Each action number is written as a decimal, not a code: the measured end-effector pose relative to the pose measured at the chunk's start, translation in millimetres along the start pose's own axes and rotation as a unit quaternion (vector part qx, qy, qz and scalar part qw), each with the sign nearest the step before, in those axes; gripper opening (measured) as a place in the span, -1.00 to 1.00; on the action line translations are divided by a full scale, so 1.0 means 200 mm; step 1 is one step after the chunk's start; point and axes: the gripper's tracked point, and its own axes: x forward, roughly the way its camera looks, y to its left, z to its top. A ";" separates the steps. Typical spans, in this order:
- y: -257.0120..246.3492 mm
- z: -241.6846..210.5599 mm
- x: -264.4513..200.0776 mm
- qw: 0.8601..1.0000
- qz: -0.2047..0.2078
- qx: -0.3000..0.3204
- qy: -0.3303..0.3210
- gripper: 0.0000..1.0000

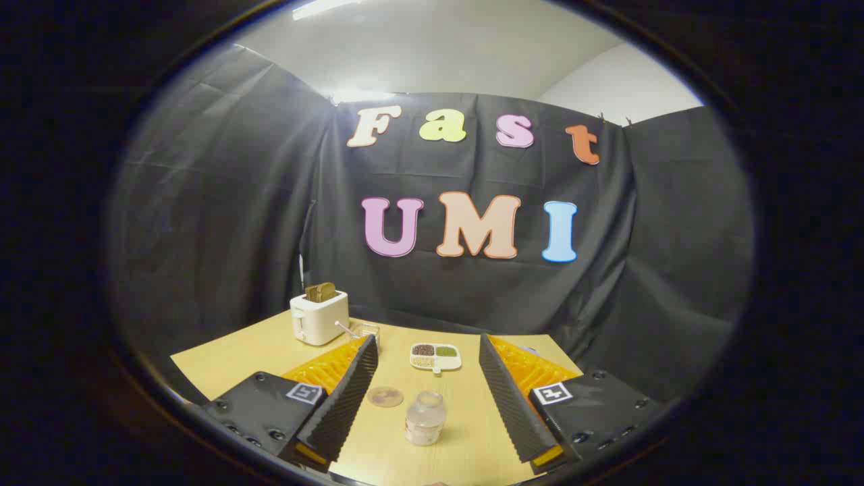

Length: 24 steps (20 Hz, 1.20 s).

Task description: Take the bottle from table, then pour the juice into the cup, finally place the bottle on the coaster

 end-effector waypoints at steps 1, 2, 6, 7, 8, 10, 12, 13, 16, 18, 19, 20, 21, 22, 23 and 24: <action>0.00 0.00 0.00 1.000 0.000 0.000 0.000 0.90; 0.00 -0.01 0.00 1.000 0.001 0.002 0.000 0.90; 0.02 -0.05 -0.01 1.000 0.005 0.012 0.003 0.90; 0.02 -0.07 -0.01 1.000 0.005 0.012 0.003 0.90; 0.02 -0.08 -0.02 1.000 0.005 0.012 0.003 0.90; 0.04 -0.13 -0.03 1.000 0.007 0.012 0.007 0.90; 0.06 -0.17 -0.04 1.000 0.010 0.013 0.010 0.90; 0.07 -0.19 -0.04 1.000 0.011 0.013 0.011 0.90; 0.08 -0.26 -0.05 1.000 0.012 0.011 0.013 0.90; 0.09 -0.33 -0.06 1.000 0.015 0.015 0.020 0.90; 0.10 -0.36 -0.06 0.999 0.017 0.018 0.024 0.90; 0.11 -0.39 -0.06 0.999 0.018 0.021 0.027 0.90; 0.11 -0.43 -0.06 0.999 0.019 0.025 0.030 0.90; 0.12 -0.46 -0.06 0.999 0.021 0.030 0.034 0.90; 0.13 -0.50 -0.05 0.998 0.024 0.035 0.038 0.90; 0.14 -0.54 -0.04 0.998 0.027 0.041 0.042 0.90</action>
